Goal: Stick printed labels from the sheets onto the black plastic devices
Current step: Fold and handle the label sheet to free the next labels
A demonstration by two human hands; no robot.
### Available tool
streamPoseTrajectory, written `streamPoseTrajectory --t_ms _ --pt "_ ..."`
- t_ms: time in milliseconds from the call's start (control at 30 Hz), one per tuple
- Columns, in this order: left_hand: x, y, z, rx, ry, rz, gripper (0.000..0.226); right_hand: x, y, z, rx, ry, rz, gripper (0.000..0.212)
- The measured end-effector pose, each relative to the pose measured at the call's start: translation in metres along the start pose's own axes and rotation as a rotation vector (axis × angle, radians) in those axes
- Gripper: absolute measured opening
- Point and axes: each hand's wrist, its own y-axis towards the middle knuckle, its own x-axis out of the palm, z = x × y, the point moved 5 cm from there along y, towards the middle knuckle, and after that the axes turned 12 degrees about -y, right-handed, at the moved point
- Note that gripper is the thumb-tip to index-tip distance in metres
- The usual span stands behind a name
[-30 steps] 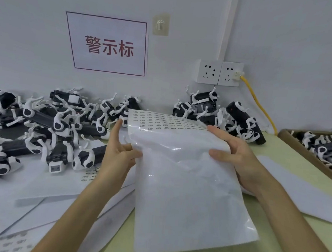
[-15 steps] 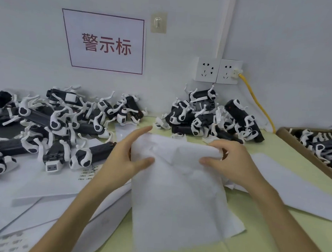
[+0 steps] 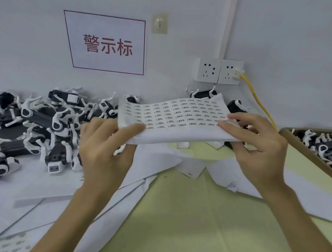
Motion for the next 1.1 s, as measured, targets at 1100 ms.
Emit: streamPoseTrajectory --t_ms 1100 --pt "0.026 -0.114 0.056 -0.333 -0.046 -1.196 0.059 0.000 -0.141 -0.054 -0.014 -0.036 -1.408 0.053"
